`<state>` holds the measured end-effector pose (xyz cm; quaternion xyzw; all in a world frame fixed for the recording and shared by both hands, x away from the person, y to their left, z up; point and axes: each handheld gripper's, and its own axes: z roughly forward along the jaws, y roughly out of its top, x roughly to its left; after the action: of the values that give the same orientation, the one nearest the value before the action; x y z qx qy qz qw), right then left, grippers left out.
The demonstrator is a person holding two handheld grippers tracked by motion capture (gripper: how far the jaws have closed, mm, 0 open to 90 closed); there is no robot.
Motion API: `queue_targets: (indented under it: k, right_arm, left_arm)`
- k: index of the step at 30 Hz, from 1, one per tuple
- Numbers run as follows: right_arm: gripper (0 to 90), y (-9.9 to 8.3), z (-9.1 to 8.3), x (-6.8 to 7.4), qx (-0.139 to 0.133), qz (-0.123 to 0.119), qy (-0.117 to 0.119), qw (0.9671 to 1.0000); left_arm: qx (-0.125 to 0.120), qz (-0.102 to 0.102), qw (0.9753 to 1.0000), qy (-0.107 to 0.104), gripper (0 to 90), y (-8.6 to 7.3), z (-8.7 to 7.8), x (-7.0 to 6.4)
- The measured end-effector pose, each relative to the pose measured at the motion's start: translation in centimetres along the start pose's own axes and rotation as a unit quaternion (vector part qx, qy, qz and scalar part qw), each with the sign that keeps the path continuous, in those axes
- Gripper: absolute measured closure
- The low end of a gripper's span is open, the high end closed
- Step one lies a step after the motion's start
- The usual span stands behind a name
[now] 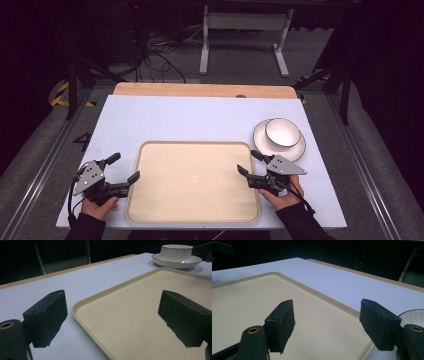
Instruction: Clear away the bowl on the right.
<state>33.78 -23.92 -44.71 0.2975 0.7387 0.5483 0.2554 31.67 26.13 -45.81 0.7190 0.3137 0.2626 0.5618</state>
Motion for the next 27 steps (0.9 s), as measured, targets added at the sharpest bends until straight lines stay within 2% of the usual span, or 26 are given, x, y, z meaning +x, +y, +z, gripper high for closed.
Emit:
queue_targets:
  k: [18, 20, 27]
  right_arm:
    - [28.3, 0.19, -0.25, 0.09, -0.006, -0.002, 0.004, 1.0000]
    - [31.1, 0.28, -0.35, 0.20, -0.005, -0.003, 0.004, 1.0000]
    - [31.0, 0.51, -0.81, 0.35, -0.008, -0.018, -0.013, 0.9997]
  left_arm:
    - [0.002, 0.000, 1.0000, 0.000, 9.7, 0.00, 0.01, -0.01]
    - [0.003, 0.001, 1.0000, 0.000, 9.8, 0.01, 0.02, -0.01]
    - [0.001, 0.001, 1.0000, 0.000, 9.8, 0.05, 0.10, -0.01]
